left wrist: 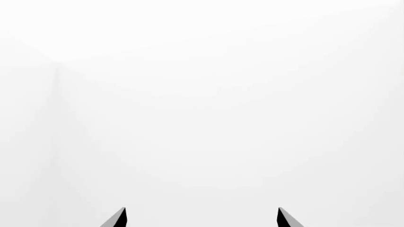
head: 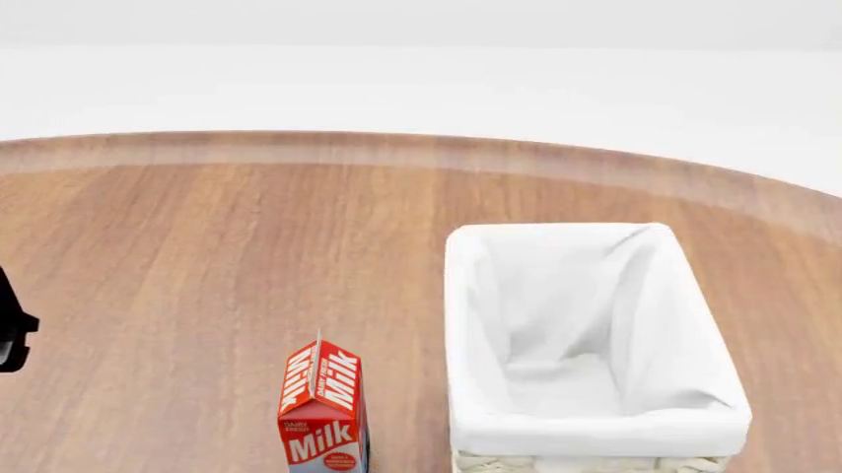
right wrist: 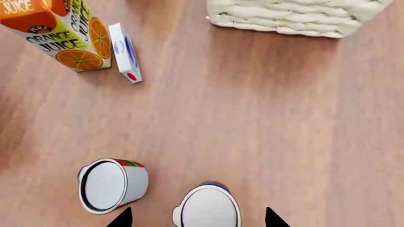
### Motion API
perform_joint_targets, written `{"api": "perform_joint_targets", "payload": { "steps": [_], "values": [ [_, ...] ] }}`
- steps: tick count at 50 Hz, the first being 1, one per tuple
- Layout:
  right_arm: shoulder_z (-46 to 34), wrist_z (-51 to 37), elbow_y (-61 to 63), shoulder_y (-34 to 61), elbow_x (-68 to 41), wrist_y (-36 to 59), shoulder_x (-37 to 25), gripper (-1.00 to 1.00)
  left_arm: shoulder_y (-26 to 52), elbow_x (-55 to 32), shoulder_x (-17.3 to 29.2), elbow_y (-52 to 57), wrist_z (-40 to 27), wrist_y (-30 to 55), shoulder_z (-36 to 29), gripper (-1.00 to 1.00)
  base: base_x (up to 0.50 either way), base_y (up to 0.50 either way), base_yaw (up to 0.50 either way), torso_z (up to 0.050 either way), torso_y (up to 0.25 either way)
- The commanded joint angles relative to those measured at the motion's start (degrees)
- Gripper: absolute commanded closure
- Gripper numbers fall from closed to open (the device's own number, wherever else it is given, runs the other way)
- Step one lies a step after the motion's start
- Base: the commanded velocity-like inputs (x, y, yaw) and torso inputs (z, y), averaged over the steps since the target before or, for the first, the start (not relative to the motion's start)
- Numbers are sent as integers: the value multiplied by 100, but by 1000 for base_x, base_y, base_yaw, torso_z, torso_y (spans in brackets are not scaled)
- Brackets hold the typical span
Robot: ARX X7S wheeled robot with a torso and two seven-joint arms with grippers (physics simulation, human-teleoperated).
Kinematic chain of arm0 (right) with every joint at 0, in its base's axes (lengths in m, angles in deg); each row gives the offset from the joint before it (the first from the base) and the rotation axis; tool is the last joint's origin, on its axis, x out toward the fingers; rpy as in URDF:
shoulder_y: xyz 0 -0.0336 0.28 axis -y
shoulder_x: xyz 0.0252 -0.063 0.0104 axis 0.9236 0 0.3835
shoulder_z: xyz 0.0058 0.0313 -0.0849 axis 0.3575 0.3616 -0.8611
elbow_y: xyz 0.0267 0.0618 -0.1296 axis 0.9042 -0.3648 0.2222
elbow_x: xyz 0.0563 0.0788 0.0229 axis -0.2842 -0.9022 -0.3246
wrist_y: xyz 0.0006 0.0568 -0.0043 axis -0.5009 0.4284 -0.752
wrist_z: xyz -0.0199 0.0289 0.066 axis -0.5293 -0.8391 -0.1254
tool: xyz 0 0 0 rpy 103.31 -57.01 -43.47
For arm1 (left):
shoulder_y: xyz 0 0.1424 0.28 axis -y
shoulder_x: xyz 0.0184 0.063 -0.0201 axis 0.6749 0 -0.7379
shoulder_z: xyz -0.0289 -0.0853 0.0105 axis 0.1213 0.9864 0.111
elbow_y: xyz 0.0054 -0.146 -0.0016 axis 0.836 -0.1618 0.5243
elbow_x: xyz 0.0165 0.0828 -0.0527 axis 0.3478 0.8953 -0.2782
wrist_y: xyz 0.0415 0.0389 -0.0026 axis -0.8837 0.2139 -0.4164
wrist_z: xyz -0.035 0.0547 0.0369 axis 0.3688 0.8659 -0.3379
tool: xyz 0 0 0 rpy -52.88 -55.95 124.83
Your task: Pick up the alphabet soup and the tomato sauce, and put them in the basket.
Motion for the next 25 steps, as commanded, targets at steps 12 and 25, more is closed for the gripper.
{"api": "perform_joint_targets", "payload": {
  "steps": [12, 25],
  "values": [
    [-125, 326, -314, -423, 448, -227, 53, -100, -7, -60, 57, 16, -56, -8, 4, -100, 0, 0, 0, 0, 0],
    [-173, 521, -568, -558, 650, -322, 151, -100, -18, -74, 81, 5, -90, -37, -26, -100, 0, 0, 0, 0, 0]
  ]
}}
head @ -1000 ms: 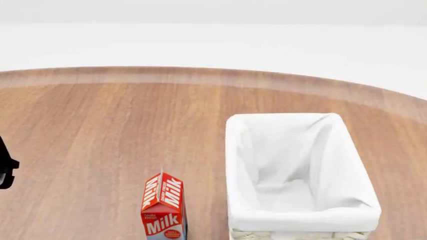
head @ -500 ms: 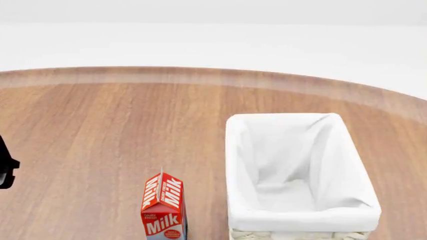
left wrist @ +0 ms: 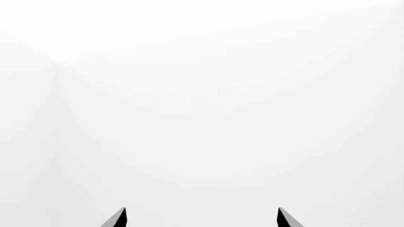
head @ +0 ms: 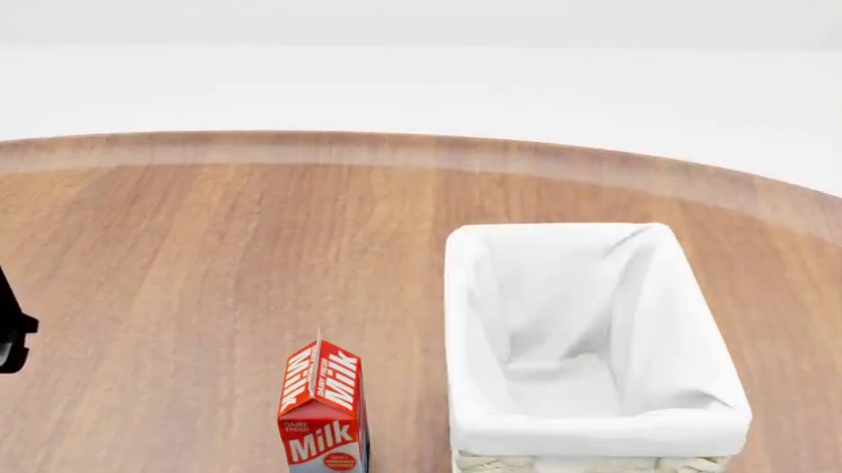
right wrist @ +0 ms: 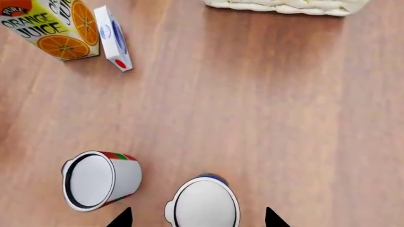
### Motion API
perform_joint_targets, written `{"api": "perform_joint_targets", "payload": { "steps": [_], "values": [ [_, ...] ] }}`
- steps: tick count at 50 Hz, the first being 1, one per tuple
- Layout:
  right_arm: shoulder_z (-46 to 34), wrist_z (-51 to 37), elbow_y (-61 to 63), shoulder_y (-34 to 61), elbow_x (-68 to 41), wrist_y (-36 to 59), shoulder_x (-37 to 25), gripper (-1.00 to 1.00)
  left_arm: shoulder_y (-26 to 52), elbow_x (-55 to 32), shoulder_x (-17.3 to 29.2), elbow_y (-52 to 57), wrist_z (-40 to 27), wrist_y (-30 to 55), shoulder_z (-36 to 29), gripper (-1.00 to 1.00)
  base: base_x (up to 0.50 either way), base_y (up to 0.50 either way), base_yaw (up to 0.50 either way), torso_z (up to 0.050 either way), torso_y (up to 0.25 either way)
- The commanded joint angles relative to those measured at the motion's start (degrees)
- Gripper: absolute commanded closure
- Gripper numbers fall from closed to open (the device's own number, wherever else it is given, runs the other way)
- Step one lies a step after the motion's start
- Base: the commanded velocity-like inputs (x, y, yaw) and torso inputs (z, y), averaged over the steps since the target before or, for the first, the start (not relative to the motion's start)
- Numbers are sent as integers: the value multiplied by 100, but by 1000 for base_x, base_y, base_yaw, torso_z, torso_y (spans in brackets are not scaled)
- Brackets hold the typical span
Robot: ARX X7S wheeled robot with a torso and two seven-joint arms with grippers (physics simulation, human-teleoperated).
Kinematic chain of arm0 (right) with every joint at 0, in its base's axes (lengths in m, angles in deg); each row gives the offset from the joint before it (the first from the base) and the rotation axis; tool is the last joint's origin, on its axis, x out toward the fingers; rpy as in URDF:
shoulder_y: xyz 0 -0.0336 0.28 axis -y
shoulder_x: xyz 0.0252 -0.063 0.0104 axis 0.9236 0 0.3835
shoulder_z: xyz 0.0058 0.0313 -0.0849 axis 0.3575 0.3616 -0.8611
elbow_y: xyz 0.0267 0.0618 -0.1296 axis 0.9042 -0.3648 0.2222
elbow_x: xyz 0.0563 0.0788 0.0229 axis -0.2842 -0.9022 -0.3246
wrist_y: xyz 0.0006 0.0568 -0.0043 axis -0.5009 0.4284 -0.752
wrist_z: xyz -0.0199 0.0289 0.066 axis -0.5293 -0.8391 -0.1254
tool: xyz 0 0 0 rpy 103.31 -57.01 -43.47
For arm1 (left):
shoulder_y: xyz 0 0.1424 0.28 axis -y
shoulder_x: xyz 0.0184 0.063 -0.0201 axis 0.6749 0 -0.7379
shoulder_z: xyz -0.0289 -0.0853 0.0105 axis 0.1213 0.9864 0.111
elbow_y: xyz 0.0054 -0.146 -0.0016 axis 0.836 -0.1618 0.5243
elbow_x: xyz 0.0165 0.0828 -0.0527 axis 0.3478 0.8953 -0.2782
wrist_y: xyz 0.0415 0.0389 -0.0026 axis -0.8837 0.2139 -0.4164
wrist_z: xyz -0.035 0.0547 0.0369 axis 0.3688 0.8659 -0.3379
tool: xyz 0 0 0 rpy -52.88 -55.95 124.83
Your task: Pick up the alphabet soup and the tomato sauce, and put them in the basket.
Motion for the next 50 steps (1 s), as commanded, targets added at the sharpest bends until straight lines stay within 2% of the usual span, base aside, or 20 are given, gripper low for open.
{"api": "perform_joint_targets", "payload": {
  "steps": [1, 50],
  "values": [
    [-52, 175, -222, -146, 198, -91, 79, -100, -11, -16, 26, -13, -26, -29, -13, -100, 0, 0, 0, 0, 0],
    [-189, 645, -1052, -206, 546, -121, 599, -100, -95, -32, 106, -112, -112, -197, -142, -100, 0, 0, 0, 0, 0]
  ]
}}
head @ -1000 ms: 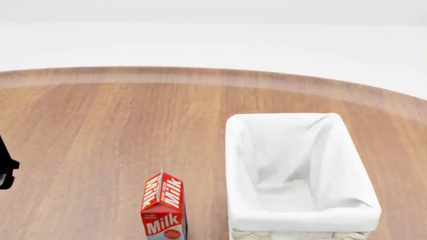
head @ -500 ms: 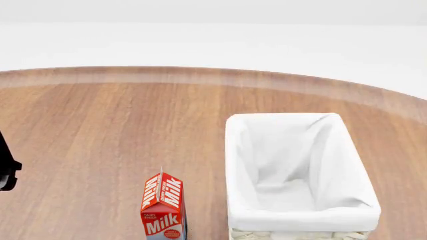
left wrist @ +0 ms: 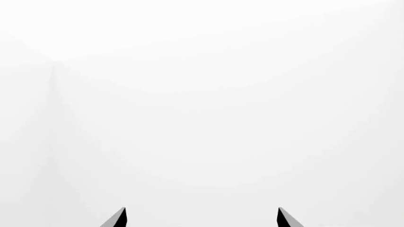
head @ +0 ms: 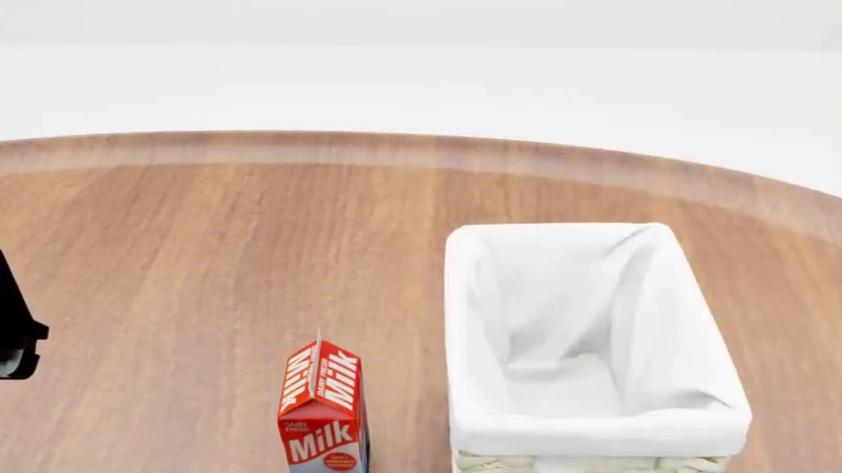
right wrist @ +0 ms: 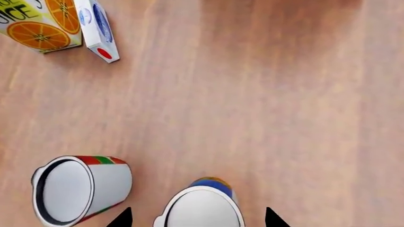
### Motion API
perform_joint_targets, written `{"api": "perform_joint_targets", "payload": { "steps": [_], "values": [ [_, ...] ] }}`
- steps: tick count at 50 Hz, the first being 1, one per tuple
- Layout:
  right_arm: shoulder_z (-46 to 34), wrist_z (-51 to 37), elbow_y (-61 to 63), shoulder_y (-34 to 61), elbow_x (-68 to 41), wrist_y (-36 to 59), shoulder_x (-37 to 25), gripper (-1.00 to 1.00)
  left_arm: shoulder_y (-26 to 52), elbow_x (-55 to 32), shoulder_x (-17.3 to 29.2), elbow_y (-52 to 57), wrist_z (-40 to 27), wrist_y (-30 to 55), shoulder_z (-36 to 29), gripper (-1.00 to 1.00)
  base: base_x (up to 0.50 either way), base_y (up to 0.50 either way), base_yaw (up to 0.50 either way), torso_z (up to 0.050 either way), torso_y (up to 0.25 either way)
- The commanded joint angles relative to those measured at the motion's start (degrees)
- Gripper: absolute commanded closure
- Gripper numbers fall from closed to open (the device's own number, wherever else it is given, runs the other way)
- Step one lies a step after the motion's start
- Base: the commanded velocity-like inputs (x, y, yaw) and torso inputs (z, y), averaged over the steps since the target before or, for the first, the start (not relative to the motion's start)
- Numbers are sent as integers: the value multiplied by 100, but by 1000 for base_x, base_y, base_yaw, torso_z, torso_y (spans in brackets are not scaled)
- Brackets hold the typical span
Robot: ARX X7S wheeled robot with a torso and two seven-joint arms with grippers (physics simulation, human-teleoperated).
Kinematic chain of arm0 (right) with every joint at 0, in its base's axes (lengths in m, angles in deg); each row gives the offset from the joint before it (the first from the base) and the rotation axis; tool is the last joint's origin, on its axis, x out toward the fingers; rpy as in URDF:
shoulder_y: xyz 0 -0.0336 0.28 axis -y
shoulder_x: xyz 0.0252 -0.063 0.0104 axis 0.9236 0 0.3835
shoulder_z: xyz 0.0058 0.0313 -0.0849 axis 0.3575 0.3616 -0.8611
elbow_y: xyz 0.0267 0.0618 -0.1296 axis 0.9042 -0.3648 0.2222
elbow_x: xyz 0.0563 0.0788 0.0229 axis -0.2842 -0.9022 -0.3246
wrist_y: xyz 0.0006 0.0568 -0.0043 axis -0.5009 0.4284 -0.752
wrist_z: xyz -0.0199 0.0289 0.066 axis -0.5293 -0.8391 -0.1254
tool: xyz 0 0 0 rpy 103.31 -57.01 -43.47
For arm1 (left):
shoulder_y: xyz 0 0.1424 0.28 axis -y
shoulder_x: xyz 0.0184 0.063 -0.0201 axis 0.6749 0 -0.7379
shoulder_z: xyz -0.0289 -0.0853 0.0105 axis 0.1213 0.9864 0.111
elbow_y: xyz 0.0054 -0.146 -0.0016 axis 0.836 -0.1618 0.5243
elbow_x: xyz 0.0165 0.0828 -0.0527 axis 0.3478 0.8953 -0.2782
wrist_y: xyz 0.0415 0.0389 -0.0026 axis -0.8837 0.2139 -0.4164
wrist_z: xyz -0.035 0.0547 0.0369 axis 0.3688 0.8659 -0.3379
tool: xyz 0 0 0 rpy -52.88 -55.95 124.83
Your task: Pick up the alphabet soup and the tomato sauce, and put them in the basket.
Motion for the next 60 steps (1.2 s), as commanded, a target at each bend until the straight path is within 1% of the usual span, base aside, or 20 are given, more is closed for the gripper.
{"api": "perform_joint_targets", "payload": {
  "steps": [1, 34, 60],
  "values": [
    [-22, 116, -169, -49, 66, -57, 96, -100, -15, -5, 21, -13, -20, -30, -20, -100, 0, 0, 0, 0, 0],
    [-145, 314, -539, -209, 266, -152, 375, -100, -108, 11, 50, -138, -62, -226, -101, -100, 0, 0, 0, 0, 0],
    [-173, 505, -857, -300, 372, -260, 475, -100, -24, -82, 115, -44, -120, -105, -78, -100, 0, 0, 0, 0, 0]
  ]
}}
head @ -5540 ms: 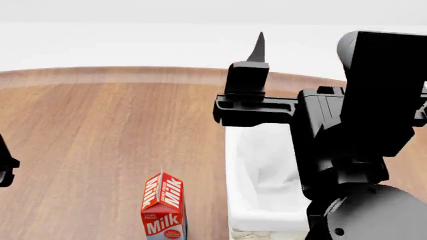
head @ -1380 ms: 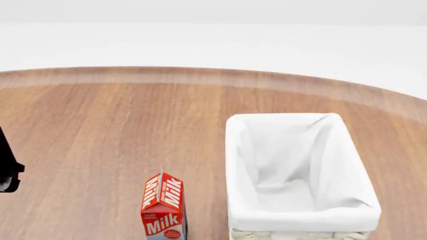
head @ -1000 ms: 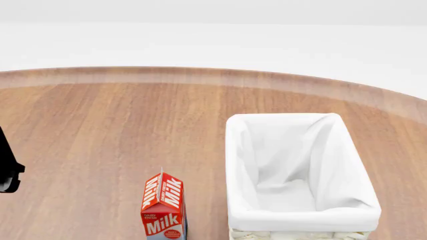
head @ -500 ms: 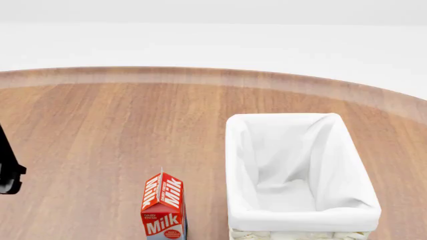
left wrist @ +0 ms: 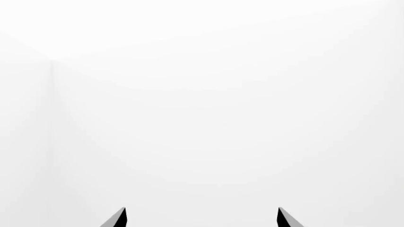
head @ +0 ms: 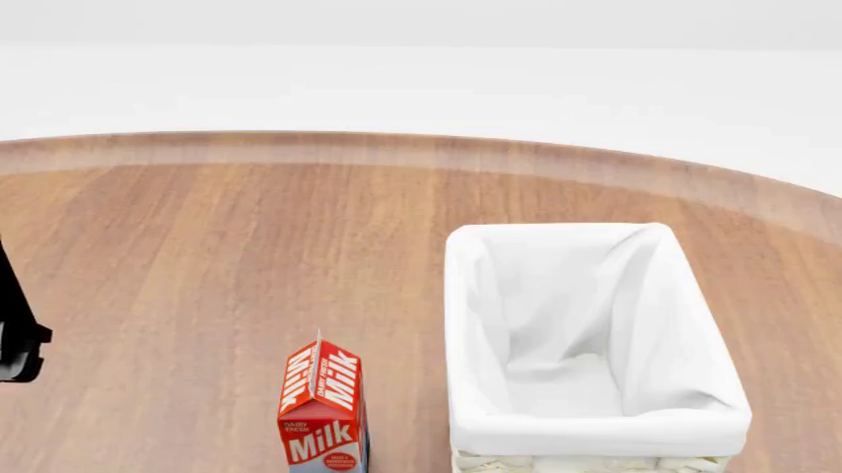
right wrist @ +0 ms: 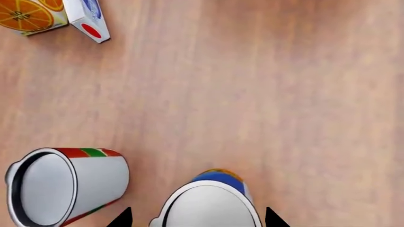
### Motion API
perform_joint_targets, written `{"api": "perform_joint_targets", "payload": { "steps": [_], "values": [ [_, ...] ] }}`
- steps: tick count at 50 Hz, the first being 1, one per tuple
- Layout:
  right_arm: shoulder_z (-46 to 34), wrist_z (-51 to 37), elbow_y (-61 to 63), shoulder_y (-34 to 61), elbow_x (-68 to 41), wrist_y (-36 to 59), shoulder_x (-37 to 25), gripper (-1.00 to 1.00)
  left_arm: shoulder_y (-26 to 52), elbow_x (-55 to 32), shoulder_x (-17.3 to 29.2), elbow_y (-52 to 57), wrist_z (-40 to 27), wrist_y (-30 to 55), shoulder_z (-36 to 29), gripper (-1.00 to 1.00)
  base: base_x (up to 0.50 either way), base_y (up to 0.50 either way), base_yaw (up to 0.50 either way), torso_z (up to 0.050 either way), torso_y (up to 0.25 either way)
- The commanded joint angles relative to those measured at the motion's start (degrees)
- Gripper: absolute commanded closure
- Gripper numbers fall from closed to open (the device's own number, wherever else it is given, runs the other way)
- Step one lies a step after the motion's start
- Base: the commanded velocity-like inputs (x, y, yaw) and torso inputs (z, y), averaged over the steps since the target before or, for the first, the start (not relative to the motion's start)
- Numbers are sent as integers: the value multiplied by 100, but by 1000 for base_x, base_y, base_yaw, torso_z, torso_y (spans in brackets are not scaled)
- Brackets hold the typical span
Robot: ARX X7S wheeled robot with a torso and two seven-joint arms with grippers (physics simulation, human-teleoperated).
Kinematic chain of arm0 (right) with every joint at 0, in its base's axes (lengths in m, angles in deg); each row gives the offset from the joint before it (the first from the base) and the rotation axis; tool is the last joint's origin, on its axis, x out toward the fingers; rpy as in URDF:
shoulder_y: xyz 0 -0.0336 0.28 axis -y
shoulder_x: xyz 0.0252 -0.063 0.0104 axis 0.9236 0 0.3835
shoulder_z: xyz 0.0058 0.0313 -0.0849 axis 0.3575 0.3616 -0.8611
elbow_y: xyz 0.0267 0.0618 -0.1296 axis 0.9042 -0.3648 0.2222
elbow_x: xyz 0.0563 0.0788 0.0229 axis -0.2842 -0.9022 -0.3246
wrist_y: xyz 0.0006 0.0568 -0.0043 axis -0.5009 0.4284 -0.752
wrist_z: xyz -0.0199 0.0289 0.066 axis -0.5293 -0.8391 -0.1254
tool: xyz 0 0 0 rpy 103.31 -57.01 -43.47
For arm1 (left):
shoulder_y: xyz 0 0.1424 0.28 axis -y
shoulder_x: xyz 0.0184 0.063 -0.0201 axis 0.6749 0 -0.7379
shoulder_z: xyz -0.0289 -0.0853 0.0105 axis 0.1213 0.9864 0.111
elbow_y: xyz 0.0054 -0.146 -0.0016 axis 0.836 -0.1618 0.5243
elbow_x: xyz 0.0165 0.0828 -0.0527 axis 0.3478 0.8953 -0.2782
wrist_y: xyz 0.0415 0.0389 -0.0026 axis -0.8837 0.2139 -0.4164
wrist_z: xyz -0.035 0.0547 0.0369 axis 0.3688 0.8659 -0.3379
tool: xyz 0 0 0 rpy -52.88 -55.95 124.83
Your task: Pick up the alphabet soup and the tomato sauce, and put them in the basket.
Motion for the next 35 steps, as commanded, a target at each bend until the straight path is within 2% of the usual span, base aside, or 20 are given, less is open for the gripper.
{"api": "perform_joint_targets", "payload": {
  "steps": [1, 35],
  "values": [
    [-10, 95, -170, -56, 49, -65, 39, -100, 19, -22, 23, 19, -25, 21, -9, -100, 0, 0, 0, 0, 0],
    [-80, 273, -489, -161, 189, -156, 213, -100, -66, -23, 61, -42, -78, -107, -74, -100, 0, 0, 0, 0, 0]
  ]
}}
